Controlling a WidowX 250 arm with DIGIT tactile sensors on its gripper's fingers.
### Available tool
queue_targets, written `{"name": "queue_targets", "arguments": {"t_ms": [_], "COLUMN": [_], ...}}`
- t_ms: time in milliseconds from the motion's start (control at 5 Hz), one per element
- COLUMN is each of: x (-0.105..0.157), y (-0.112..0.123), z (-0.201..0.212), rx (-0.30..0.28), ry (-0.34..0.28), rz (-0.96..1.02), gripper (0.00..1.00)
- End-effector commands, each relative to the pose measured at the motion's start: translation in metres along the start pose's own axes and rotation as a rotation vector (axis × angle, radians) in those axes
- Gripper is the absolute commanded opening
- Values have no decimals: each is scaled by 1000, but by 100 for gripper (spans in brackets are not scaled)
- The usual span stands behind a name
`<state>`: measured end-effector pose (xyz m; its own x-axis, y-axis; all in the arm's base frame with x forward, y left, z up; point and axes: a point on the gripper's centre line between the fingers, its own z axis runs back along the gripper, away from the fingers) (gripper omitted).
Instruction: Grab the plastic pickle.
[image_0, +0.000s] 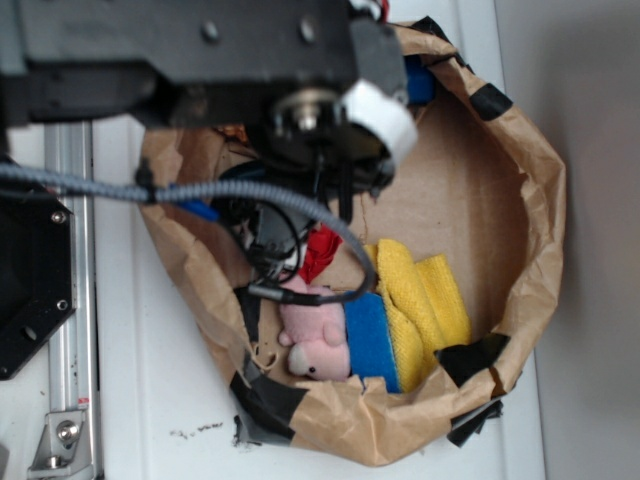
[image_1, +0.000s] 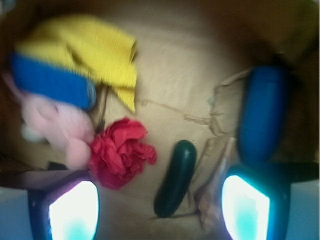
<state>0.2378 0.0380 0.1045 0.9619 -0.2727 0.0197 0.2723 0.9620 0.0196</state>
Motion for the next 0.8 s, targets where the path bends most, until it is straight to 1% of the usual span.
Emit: {"name": "queue_targets", "arguments": {"t_ms": [0,200,400,600], "x": [-12,-16,-10,-6], "y": [15,23,14,10], "z": [-36,-46,-45,-50], "rx": [-34,-77,-52,-45], "ry": [-3,-26,-30,-22], "rz": [-120,-176,-236,-246], "gripper": [100,100,100,100]}}
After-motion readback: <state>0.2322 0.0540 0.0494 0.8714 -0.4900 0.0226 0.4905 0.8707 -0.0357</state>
